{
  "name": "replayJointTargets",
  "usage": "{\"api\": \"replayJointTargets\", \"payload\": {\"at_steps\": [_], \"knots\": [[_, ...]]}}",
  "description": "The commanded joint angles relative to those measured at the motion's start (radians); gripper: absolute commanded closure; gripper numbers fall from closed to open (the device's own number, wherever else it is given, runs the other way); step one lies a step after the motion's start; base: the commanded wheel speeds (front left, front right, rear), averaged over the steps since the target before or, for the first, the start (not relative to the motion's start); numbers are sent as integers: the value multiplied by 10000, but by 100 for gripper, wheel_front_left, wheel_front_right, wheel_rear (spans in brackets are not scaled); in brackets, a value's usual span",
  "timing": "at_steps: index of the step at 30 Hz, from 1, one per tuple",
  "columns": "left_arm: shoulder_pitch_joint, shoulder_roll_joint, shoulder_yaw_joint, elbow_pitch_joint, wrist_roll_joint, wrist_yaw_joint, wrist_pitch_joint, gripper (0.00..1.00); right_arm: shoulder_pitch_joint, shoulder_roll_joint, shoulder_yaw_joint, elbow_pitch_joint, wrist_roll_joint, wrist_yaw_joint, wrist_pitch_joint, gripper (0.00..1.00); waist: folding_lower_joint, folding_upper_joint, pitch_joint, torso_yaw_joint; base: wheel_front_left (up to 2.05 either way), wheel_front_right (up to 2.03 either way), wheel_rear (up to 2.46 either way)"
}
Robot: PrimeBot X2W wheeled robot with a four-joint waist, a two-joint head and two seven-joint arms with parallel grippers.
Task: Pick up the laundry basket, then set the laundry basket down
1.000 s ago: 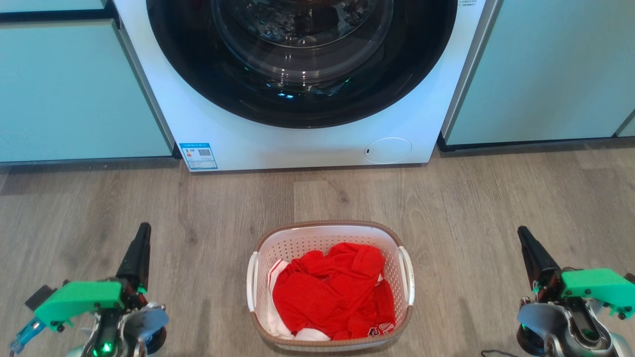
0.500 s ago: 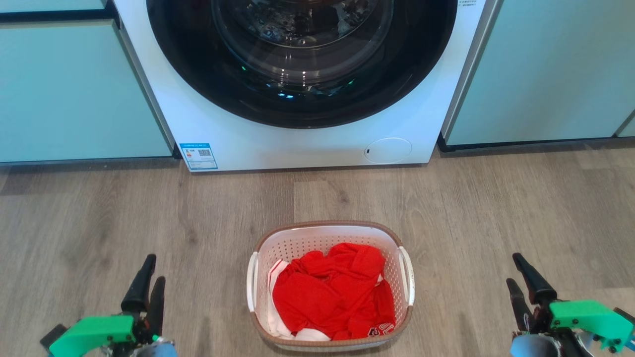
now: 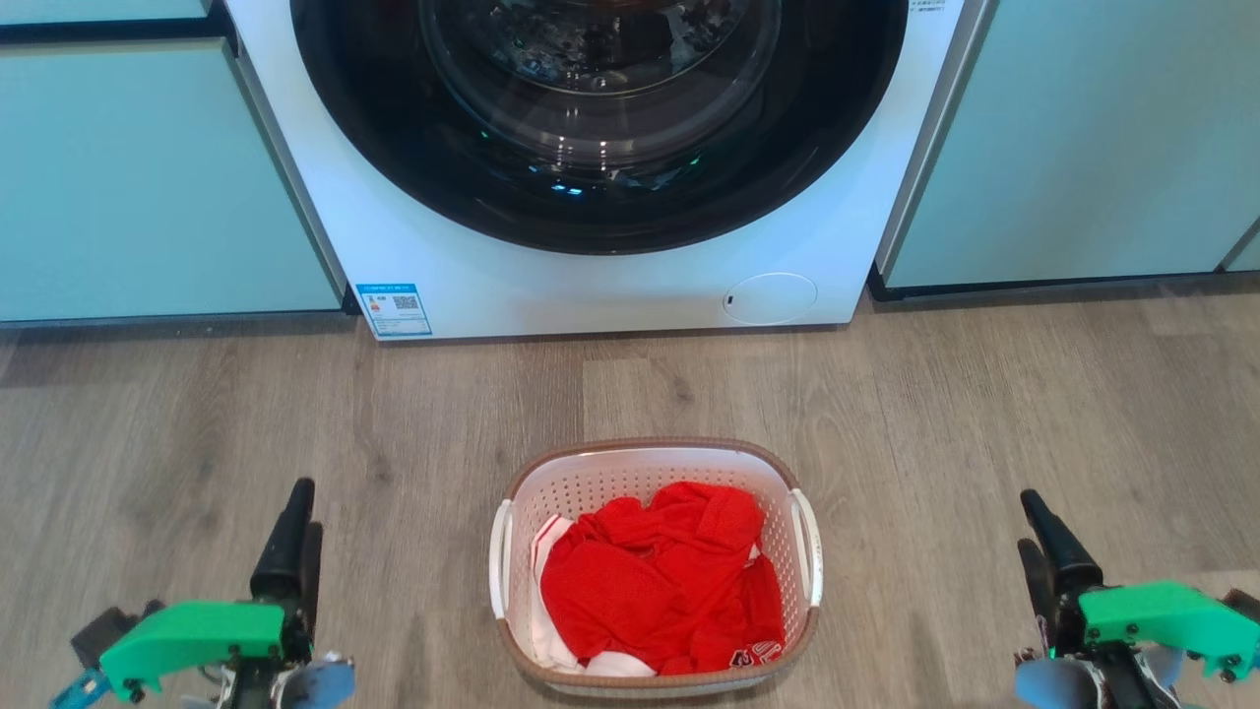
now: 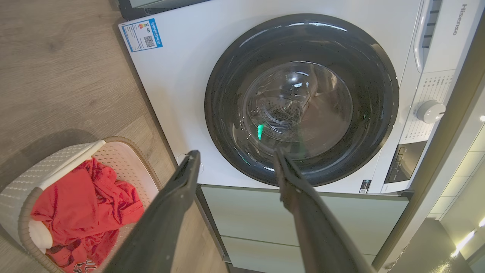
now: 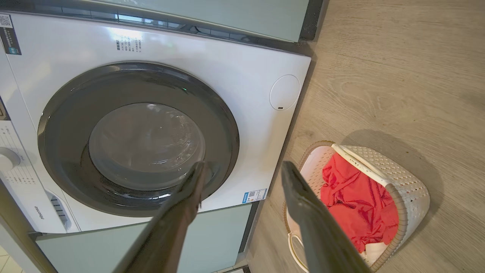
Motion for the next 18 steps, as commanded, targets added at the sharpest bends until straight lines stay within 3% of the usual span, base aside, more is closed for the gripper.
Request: {"api": "replayJointTargets", "payload": {"at_steps": [1, 18], "knots": [[-490, 109, 51, -512, 357, 60, -115, 0, -413, -50, 46, -434, -320, 13, -127, 0, 0, 0, 3, -1, 0, 0, 0], [-565, 128, -638, -1375, 3700, 515, -613, 0, -397, -67, 502, -1299, -3482, 23, -624, 0, 0, 0, 25, -1, 0, 0, 0]]}}
